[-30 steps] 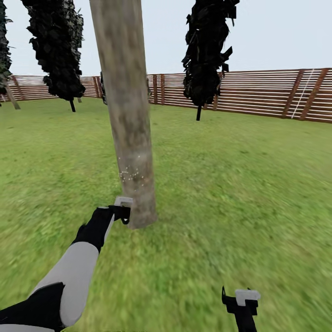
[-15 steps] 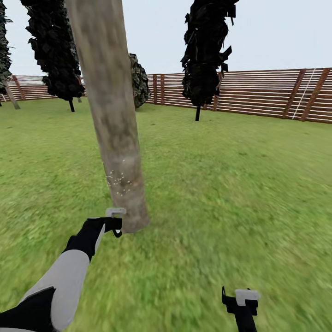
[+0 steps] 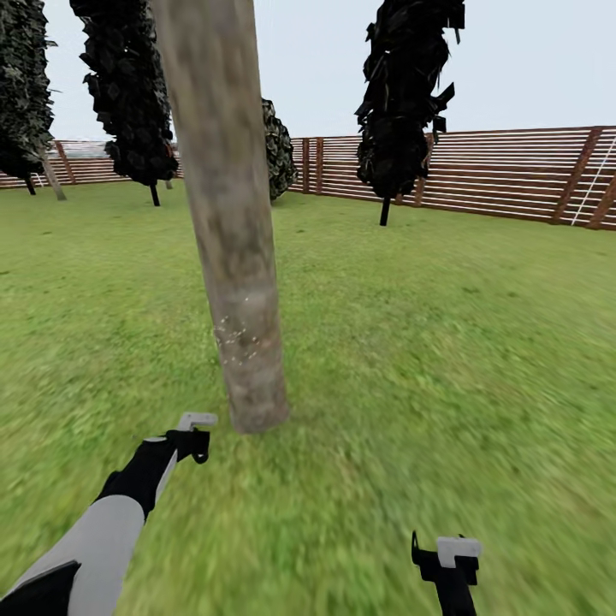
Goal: In the garden, pick up the pesticide atomizer on the floor and spray pesticide onto both trees until each tree trunk is fully covered.
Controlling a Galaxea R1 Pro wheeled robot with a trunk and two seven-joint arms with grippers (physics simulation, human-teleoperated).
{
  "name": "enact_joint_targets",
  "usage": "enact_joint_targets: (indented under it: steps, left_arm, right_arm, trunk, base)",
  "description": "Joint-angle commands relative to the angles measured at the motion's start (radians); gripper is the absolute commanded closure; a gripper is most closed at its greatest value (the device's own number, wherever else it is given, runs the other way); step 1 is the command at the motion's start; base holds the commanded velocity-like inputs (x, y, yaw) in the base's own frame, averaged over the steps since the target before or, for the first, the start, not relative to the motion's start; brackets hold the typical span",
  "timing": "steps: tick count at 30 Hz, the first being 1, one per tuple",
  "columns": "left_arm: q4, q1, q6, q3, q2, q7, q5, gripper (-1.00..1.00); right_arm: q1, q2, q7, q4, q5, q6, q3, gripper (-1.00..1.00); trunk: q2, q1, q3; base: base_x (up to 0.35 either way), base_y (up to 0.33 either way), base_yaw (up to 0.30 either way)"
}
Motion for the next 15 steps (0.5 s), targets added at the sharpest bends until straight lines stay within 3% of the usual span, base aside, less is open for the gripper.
enact_joint_targets:
  steps: [1, 5, 7, 10, 15]
  left_arm:
    - [0.006, -0.001, 0.002, 0.007, -0.002, -0.009, -0.011, 1.0]
    - [0.1, 0.0, -0.007, 0.006, 0.009, -0.006, -0.014, 1.0]
    - [0.163, 0.0, -0.102, 0.006, 0.025, 0.003, -0.016, 1.0]
    - [0.177, 0.0, -0.127, 0.004, 0.027, 0.028, -0.016, 1.0]
    - [0.229, 0.008, -0.144, -0.001, -0.002, 0.065, -0.015, 1.0]
  right_arm:
    - [-0.001, 0.0, -0.003, 0.001, 0.01, -0.003, -0.008, -1.0]
    - [-0.001, 0.0, -0.003, 0.001, 0.01, -0.003, -0.008, -1.0]
    - [-0.001, 0.0, -0.002, 0.001, 0.01, -0.003, -0.008, -1.0]
    - [-0.001, 0.0, -0.002, 0.001, 0.01, -0.003, -0.008, -1.0]
    - [-0.001, 0.0, -0.002, 0.001, 0.01, -0.003, -0.008, -1.0]
  trunk:
    - [0.0, 0.0, -0.001]
    - [0.0, 0.0, -0.001]
    - [0.0, 0.0, -0.001]
    - [0.0, 0.0, -0.001]
    - [0.0, 0.0, -0.001]
  base:
    - [0.307, 0.0, 0.001]
    - [0.32, 0.0, 0.0]
    - [0.31, 0.0, 0.0]
    - [0.215, 0.0, 0.0]
    - [0.024, 0.0, 0.0]
